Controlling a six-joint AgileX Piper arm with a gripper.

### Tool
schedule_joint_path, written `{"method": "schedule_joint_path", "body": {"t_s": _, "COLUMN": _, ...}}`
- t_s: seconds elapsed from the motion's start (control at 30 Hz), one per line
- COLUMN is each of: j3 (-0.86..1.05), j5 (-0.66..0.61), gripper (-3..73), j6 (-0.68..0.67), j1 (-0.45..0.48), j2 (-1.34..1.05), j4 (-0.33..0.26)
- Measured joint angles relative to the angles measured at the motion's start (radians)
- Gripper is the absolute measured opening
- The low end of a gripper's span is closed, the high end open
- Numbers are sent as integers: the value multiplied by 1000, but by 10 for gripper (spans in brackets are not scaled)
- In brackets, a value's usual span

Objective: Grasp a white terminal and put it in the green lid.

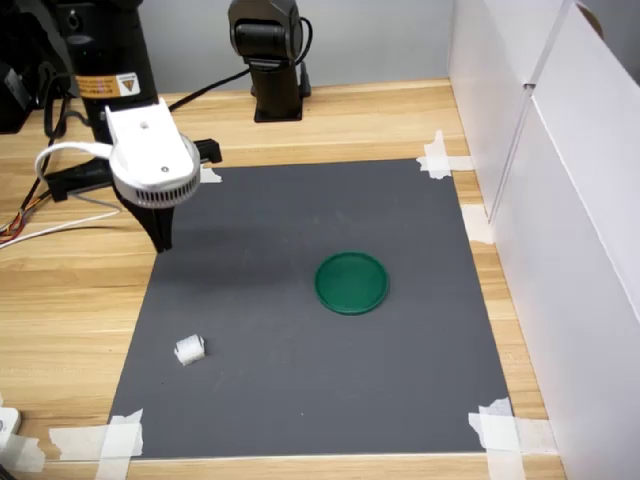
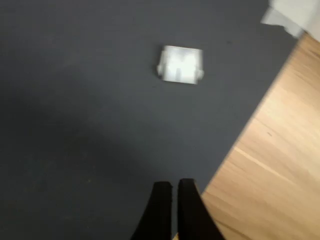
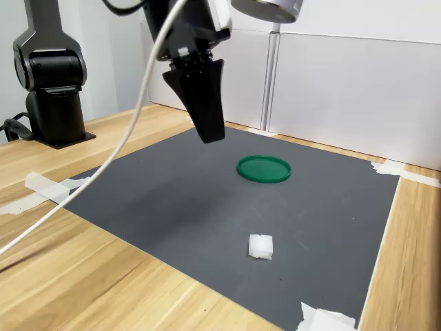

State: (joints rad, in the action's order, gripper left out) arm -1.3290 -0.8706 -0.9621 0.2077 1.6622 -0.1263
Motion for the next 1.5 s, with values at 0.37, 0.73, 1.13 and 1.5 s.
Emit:
{"method": "schedule_joint_path", "body": {"t_s": 0.37, "j3": -144, "j5": -30, "gripper": 594, "j6": -70, "j1": 0, "j2": 136, "j4": -18}}
{"method": "schedule_joint_path", "body": {"t_s": 0.73, "j3": -207, "j5": -79, "gripper": 709, "j6": -81, "j1": -17, "j2": 254, "j4": 0}}
{"method": "schedule_joint_path", "body": {"t_s": 1.13, "j3": -268, "j5": -81, "gripper": 709, "j6": -9, "j1": -101, "j2": 360, "j4": 88}}
{"method": "schedule_joint_path", "body": {"t_s": 1.5, "j3": -296, "j5": -78, "gripper": 709, "j6": 51, "j1": -101, "j2": 431, "j4": 155}}
